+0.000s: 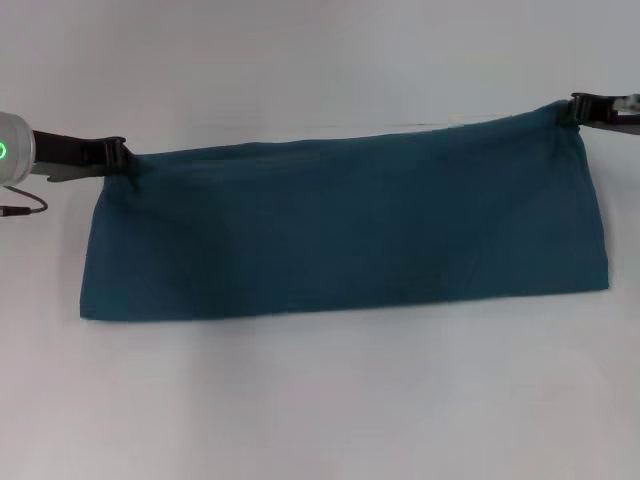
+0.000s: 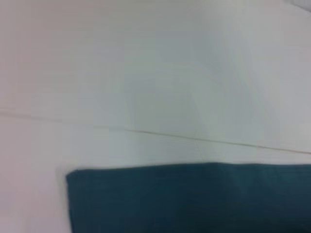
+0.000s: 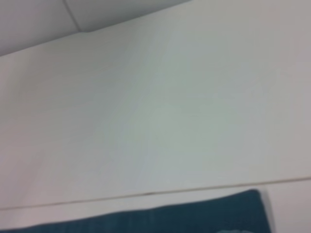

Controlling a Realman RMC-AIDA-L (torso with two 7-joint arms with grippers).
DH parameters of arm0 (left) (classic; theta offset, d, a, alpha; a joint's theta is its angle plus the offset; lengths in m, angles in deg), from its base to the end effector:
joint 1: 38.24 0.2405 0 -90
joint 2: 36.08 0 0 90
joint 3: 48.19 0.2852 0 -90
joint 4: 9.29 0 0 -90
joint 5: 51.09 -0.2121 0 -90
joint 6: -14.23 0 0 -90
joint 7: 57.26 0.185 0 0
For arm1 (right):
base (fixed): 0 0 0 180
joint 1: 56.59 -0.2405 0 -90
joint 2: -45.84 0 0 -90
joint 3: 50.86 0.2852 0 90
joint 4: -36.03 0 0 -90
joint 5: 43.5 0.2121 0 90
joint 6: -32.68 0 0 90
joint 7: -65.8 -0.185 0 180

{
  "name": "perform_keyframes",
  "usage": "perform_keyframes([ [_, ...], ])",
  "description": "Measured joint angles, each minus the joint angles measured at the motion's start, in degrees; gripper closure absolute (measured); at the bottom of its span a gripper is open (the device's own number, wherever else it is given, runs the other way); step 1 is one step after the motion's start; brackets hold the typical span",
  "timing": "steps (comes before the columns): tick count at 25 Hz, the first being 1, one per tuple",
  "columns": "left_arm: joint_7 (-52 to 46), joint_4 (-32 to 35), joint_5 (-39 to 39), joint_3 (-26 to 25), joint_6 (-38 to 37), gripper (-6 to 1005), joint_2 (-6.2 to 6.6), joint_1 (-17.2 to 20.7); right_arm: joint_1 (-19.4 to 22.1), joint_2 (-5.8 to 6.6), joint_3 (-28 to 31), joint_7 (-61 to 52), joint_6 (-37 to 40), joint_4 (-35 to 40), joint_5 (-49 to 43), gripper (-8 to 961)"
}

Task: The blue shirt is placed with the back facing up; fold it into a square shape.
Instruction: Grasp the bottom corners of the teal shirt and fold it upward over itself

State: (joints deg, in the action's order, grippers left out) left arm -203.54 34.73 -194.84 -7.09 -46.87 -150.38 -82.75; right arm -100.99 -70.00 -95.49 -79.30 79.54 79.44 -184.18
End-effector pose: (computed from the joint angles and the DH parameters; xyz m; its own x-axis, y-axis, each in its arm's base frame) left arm -0.2885 0.4914 0.0186 0.3395 0.7871 0.5150 0.9163 -0.1530 -0.3702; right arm 0.2841 0.5176 0.0241 0.4021 -0.6664 -0.6278 -0.8884 -0.1182 -0.4435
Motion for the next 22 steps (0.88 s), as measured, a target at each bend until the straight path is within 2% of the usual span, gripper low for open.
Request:
perform_keyframes([
  [4, -0.02, -0.29, -0.07, -0.09, 2.96, 973, -0.35, 0.03, -0.63, -0.36, -2.67, -0.92, -6.53, -2.74, -0.03, 808],
  [11, -0.1, -1.56, -0.04, -0.02, 8.42, 973, -0.66, -0.34, -2.88, -0.22, -3.38, -0.56, -13.34, -7.22, -0.03, 800],
  [16, 0.11, -2.76, -0.07, 0.1, 13.09, 973, -1.34, -0.57, -3.66, -0.18, -4.0, -0.4, -16.04, -9.35, -0.03, 794],
  [22, 0.48, -2.87, -0.07, 0.12, 14.57, 973, -1.96, -0.58, -4.55, -0.37, -4.93, -0.38, -17.59, -10.05, -0.03, 788],
])
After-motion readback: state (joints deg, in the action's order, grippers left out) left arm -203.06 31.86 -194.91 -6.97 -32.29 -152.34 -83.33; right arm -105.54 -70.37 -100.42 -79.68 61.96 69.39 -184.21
